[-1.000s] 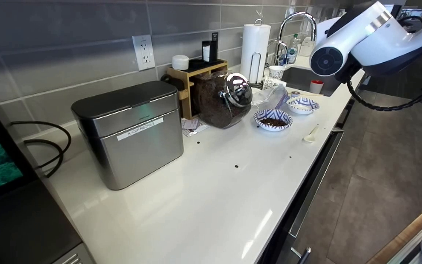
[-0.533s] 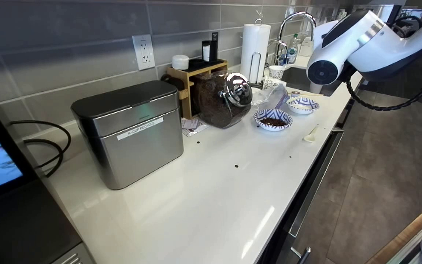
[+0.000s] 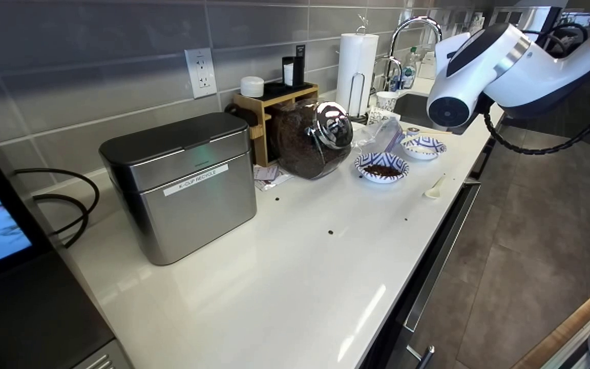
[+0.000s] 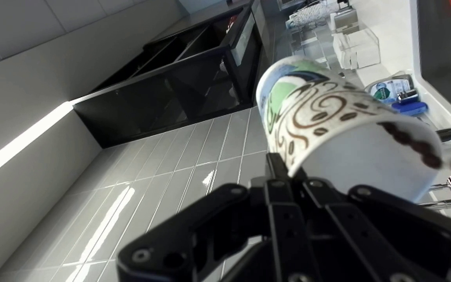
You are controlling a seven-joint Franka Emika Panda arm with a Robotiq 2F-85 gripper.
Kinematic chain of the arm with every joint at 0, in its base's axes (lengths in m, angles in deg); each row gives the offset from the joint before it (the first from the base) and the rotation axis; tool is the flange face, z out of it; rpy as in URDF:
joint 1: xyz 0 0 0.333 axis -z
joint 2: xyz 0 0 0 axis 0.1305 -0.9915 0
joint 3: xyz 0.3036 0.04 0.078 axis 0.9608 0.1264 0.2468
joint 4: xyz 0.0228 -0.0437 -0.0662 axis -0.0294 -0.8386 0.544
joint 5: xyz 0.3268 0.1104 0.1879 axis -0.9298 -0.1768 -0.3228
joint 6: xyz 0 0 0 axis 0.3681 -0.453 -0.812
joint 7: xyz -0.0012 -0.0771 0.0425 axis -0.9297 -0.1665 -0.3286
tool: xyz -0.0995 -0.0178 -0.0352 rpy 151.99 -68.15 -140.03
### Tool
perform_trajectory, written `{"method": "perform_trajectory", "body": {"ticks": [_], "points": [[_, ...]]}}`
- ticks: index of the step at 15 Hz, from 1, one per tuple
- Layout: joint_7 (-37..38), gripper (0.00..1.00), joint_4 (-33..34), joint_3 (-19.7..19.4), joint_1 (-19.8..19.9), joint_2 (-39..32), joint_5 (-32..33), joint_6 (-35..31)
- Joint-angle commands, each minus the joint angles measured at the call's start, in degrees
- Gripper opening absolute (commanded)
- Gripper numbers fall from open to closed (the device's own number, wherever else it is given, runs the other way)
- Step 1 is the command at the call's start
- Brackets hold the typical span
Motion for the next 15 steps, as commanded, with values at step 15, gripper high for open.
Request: {"method": "perform_trajectory", "body": {"ticks": [15], "points": [[1.2, 0.01, -1.0, -0.7, -0.5, -2.2, 6.8, 6.2]]}}
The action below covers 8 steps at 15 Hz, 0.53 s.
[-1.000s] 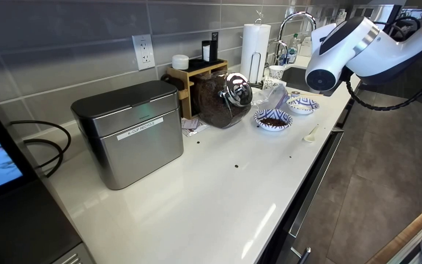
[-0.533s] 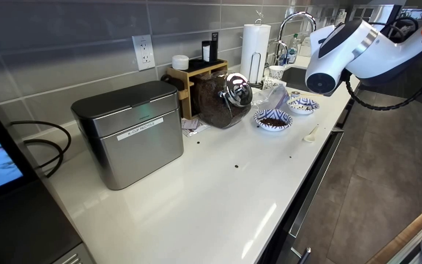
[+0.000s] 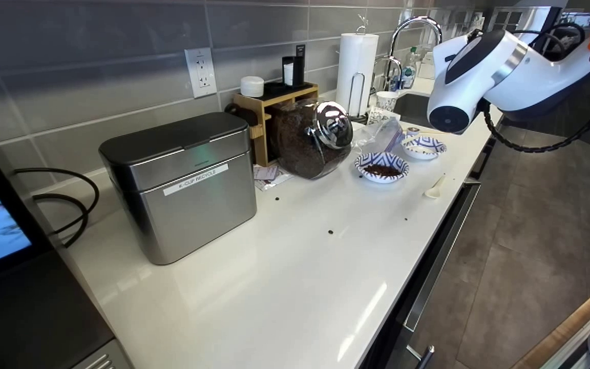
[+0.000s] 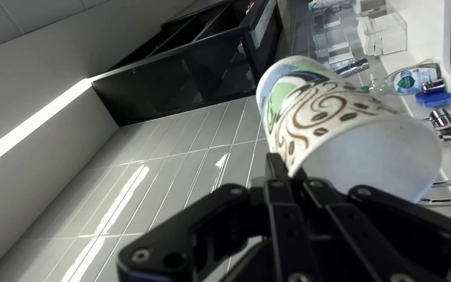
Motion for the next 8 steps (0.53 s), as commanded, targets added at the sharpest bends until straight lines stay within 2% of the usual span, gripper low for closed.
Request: {"method": "perform_trajectory", "body": {"ticks": [1, 5, 8], "points": [[1.1, 0.01, -0.9, -0.6, -0.5, -0.9, 2.8, 2.9], [1.3, 0.01, -0.9, -0.7, -0.4, -0.9, 2.5, 2.2], [2.3, 0.01, -0.2, -1.2, 0.2, 1.1, -1.8, -4.9]]}}
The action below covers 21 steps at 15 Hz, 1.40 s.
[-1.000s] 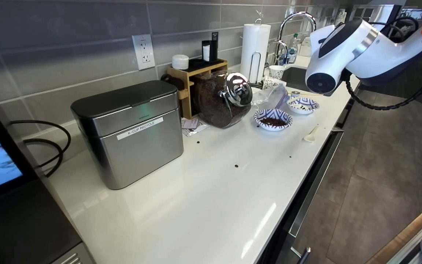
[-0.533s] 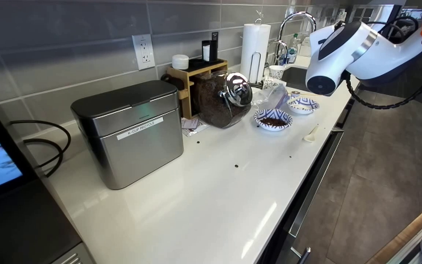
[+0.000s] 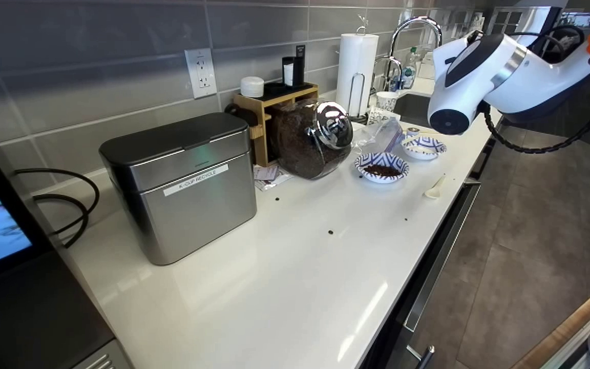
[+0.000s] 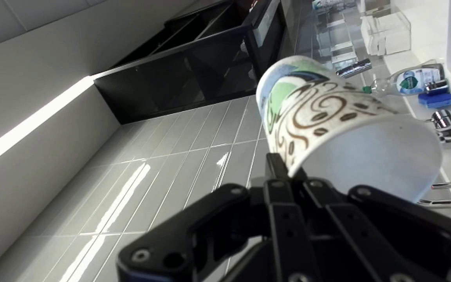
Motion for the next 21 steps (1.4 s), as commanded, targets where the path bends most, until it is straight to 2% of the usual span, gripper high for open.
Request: {"method": "perform_trajectory", "body": {"ticks": [1, 7, 12, 16, 19, 20, 21], "points": [[2.2, 0.01, 0.2, -1.3, 0.5, 2.6, -4.2, -8.9], [1.2, 0.01, 1.5, -6.2, 2.4, 9.6, -12.0, -30.4], [-5.7, 0.01, 1.7, -11.1, 3.2, 15.4, -22.3, -48.9], [-16.8, 0.01, 1.0, -14.6, 3.6, 18.5, -35.4, -62.1], [-29.4, 0.01, -0.4, -16.4, 3.5, 19.2, -48.9, -70.1], [-33.5, 0.01, -1.2, -16.9, 3.2, 18.9, -53.5, -71.9], [-38.0, 0.01, -2.2, -19.3, 0.7, 18.8, -58.1, -72.8]]}}
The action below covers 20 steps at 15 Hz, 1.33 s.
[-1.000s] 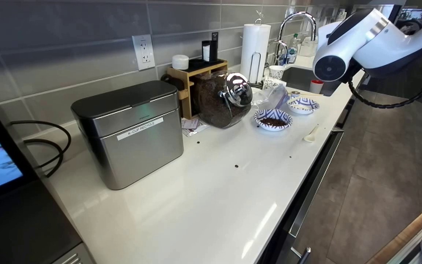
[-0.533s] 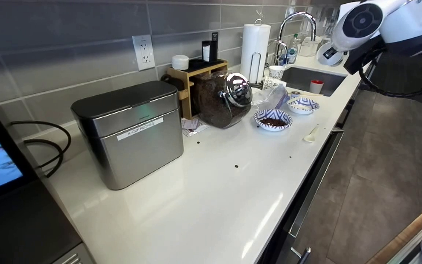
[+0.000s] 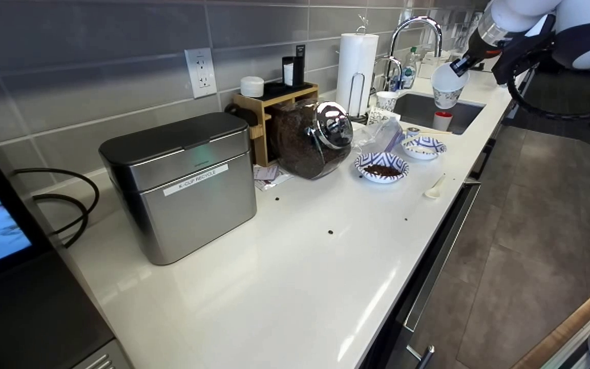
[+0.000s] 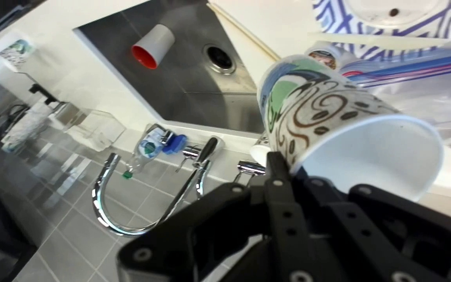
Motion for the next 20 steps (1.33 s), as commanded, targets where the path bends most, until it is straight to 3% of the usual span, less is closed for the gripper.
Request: {"method": "perform_trajectory", "body": {"ticks": [1, 3, 7, 10, 11, 14, 20], "points": [[-15.2, 0.01, -4.7, -4.7, -4.6, 0.8, -15.8, -4.5], [-23.2, 0.01, -7.1, -8.8, -10.2, 1.3, -24.9, -3.3], [-38.9, 0.01, -10.7, -20.7, -27.0, 6.9, -43.0, 5.7], [-46.3, 0.01, -7.6, -20.5, -30.3, 11.1, -52.6, 17.4], [-51.0, 0.01, -7.2, -10.8, -21.0, 9.9, -59.6, 18.0], [-56.0, 0.01, -4.9, -3.5, -14.7, 11.6, -67.5, 23.6], [-65.7, 0.01, -4.3, 2.7, -12.4, 10.9, -78.1, 29.0]]}}
